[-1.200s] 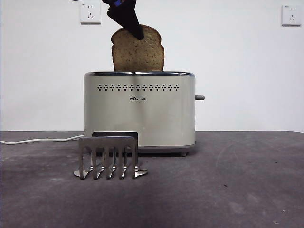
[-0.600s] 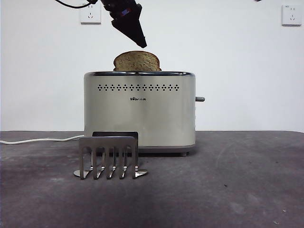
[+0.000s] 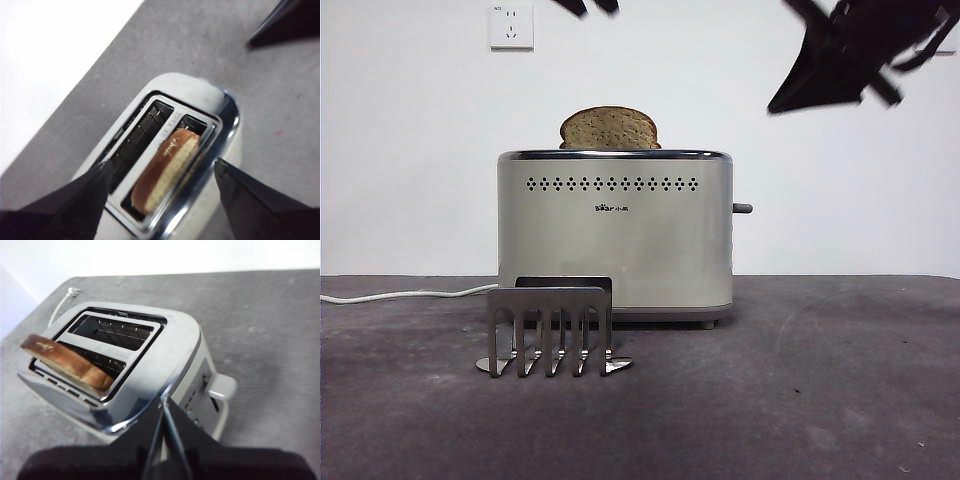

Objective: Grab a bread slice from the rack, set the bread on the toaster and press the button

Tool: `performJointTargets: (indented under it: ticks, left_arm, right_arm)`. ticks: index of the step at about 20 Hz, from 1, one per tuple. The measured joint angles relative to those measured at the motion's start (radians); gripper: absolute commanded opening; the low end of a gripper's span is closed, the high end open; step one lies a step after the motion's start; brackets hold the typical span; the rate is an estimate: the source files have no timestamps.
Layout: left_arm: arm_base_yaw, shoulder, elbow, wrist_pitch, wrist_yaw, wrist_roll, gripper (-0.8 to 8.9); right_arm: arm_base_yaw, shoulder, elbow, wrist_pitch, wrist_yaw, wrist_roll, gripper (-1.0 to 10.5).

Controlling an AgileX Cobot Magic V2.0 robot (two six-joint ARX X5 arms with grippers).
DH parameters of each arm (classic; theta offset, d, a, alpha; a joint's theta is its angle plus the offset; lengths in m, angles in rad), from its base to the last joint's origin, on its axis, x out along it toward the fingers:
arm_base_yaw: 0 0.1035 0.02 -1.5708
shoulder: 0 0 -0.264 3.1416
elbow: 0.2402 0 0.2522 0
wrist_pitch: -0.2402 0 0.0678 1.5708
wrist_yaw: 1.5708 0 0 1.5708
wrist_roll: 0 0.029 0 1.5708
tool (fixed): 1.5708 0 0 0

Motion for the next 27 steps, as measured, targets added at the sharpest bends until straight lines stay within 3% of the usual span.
performJointTargets:
  ticks: [5,12,17,27]
  left_arm:
    - [0.000,-0.090,0.000,-0.083,0.003,-0.115,3.46]
    - [0.000,-0.183,0.000,-0.179,0.049,-0.181,3.46]
    - [-0.003,-0.218,0.000,-0.206,0.079,-0.199,3.46]
    - [-0.008,-0.222,0.000,-0.238,0.081,-0.205,3.46]
  right_arm:
    - [-0.025,0.123,0.000,0.147,-0.054,0.095,-0.1]
    - [-0.060,0.267,0.043,0.247,-0.109,0.229,-0.1]
    - [-0.053,0.345,0.124,0.249,-0.148,0.253,-0.1]
    - [-0.046,0.385,0.148,0.235,-0.134,0.259,-0.1]
